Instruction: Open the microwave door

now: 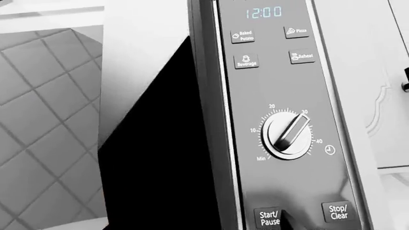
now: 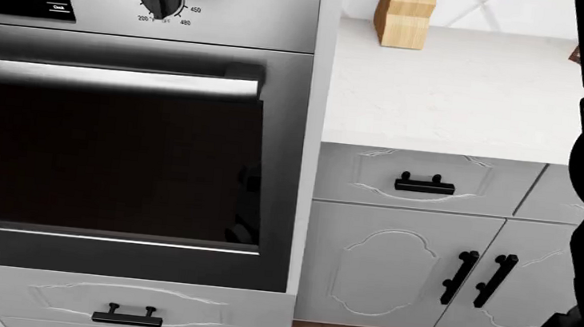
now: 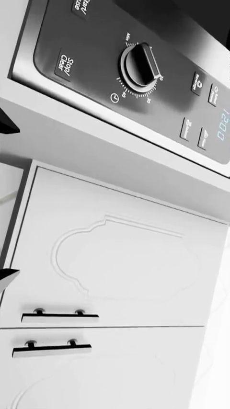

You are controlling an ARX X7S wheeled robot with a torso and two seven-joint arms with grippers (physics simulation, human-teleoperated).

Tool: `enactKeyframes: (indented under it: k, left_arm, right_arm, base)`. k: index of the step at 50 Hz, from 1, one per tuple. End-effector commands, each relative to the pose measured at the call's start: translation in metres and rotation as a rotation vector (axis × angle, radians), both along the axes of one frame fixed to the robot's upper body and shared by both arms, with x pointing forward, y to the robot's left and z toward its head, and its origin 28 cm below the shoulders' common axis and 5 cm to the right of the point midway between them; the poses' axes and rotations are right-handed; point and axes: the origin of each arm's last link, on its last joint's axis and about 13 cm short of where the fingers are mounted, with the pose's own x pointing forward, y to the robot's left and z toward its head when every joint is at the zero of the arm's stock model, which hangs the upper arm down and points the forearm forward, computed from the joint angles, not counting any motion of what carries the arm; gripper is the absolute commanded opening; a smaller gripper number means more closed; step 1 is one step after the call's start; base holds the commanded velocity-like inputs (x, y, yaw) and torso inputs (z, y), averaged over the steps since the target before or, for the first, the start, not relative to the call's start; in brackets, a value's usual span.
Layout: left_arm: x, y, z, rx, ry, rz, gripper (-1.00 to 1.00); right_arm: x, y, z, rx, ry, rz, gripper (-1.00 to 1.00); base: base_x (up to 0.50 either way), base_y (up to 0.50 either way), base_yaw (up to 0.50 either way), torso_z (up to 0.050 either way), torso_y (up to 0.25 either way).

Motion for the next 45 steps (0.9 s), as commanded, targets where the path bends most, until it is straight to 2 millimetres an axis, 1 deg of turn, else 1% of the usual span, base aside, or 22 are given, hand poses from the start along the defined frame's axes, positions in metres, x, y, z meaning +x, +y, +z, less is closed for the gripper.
enactKeyframes:
  k: [1,10,20,30,40,45]
  left_arm:
    - [-0.002,0.005,0.000,0.012,-0.007,0.016,1.00]
    - [-0.006,0.012,0.002,0.006,-0.017,0.047,1.00]
    - [-0.014,0.014,0.005,0.001,-0.035,0.047,1.00]
    - [-0.033,0.010,0.013,0.010,-0.092,0.022,1.00]
    - [-0.057,0.005,0.024,0.028,-0.163,0.000,1.00]
    - [-0.068,0.001,0.026,0.047,-0.192,-0.021,1.00]
  right_arm:
    - [0.000,0.000,0.000,0.000,0.000,-0.002,1.00]
    - [0.004,0.000,-0.002,0.000,0.000,-0.002,1.00]
    - [0.006,0.001,-0.003,-0.001,-0.002,-0.003,1.00]
    - [0.004,0.000,-0.003,0.000,-0.005,-0.003,1.00]
    - [0.004,0.001,-0.003,0.003,-0.007,-0.002,1.00]
    - [-0.002,0.000,0.000,0.003,-0.009,-0.002,1.00]
  base:
    - [0.00,0.00,0.00,0.000,0.000]
    - [0.00,0.00,0.00,0.000,0.000]
    - [0.00,0.00,0.00,0.000,0.000]
    - [0.00,0.00,0.00,0.000,0.000]
    - [0.00,0.00,0.00,0.000,0.000]
    - [0.00,0.00,0.00,0.000,0.000]
